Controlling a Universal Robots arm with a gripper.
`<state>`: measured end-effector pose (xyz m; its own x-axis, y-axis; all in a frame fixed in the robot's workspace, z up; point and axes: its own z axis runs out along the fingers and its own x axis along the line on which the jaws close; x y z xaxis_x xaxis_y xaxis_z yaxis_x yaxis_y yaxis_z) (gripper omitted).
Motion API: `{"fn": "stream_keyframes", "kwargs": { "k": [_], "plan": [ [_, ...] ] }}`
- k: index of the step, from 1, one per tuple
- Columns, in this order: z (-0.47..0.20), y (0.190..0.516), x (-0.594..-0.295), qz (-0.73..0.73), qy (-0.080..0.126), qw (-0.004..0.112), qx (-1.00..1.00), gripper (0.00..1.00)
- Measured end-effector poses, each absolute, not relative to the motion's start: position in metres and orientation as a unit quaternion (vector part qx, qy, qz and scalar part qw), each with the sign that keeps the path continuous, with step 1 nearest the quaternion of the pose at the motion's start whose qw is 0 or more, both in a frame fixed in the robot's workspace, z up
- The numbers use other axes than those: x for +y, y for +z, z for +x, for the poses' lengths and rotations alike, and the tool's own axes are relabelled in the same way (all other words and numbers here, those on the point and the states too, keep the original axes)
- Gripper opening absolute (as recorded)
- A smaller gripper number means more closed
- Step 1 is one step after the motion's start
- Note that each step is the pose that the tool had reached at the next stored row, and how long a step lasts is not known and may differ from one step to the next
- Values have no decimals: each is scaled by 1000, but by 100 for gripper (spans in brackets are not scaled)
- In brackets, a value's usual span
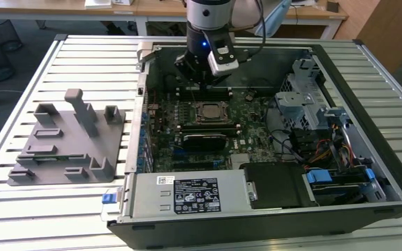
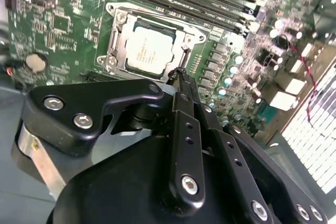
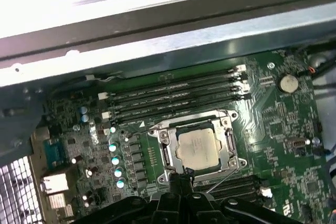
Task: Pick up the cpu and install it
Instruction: 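Install the first cpu locking lever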
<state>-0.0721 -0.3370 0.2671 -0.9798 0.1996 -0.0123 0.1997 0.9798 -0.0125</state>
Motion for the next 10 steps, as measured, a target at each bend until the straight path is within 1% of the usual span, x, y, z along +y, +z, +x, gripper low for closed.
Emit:
{"fn": "stream_keyframes", "kwargs": {
  "k": [10],
  "plan": [
    [-72, 265, -337, 10, -6, 6, 1000, 12]
  ]
}}
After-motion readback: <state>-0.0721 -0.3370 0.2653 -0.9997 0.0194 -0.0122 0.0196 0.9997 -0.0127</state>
